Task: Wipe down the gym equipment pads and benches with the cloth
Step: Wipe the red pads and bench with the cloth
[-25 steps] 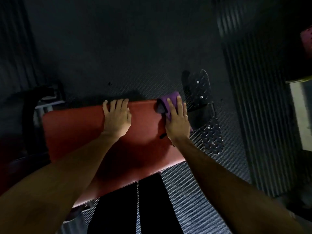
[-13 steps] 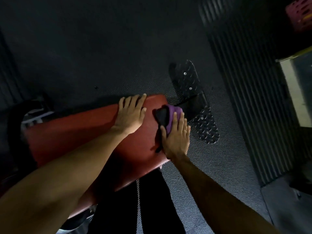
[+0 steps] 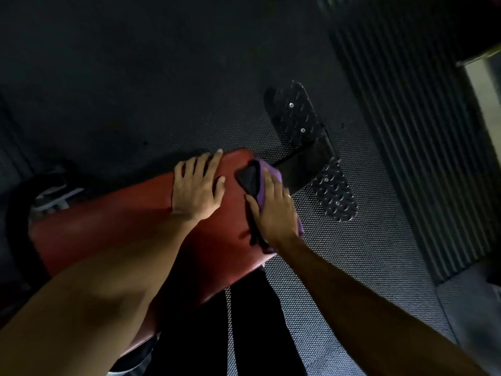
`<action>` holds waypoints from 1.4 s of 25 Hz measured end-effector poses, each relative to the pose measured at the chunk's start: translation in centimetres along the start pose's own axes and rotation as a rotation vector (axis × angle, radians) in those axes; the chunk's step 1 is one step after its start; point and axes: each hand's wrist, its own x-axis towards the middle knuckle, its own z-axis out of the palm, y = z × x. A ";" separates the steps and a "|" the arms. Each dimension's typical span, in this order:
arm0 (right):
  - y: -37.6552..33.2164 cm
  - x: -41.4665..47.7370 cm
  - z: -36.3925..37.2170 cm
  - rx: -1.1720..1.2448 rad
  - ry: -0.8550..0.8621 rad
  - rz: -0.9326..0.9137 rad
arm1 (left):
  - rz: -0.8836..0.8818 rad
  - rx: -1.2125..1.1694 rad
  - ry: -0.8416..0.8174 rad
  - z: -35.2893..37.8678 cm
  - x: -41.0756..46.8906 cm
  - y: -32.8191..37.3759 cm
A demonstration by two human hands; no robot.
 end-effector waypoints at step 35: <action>0.0 -12.6 6.6 0.066 0.140 0.280 | 0.168 -0.070 -0.037 -0.6 -1.9 -0.4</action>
